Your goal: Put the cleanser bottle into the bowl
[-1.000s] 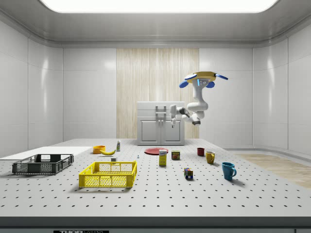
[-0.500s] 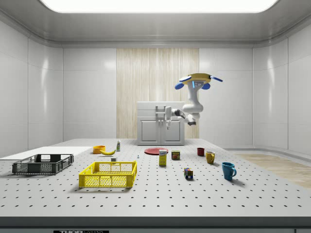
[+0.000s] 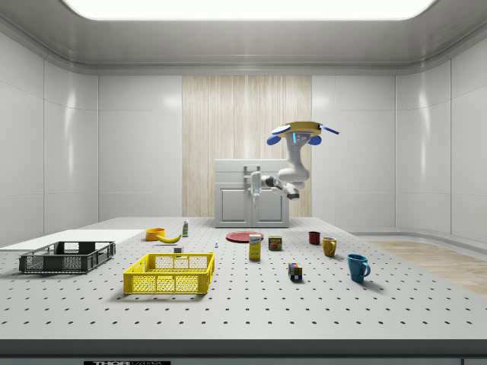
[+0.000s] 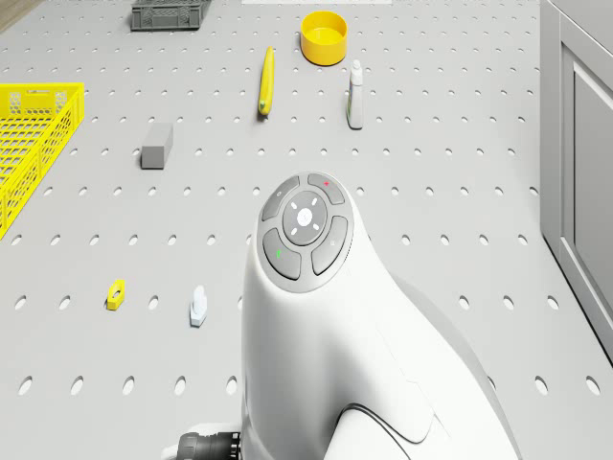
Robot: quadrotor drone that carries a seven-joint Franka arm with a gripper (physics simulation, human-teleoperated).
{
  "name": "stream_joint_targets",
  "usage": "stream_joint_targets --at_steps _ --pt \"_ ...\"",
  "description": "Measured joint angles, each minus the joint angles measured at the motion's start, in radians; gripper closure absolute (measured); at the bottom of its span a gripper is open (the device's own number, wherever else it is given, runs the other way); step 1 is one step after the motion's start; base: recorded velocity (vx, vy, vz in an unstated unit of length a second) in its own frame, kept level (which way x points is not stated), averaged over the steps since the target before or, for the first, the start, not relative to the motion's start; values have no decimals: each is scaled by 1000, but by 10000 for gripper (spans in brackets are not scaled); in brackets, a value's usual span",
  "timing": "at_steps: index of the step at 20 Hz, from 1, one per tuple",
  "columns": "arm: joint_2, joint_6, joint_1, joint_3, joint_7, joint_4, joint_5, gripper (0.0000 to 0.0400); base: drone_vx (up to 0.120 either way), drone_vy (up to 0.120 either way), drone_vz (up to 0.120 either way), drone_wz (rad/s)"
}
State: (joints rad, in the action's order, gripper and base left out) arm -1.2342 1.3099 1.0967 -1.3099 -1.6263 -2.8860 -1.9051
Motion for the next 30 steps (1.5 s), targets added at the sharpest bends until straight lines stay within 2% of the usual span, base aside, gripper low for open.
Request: stream_joint_targets --at_steps 30 --pt "-113 105 32 -27 -29 7 54 0 120 0 0 0"
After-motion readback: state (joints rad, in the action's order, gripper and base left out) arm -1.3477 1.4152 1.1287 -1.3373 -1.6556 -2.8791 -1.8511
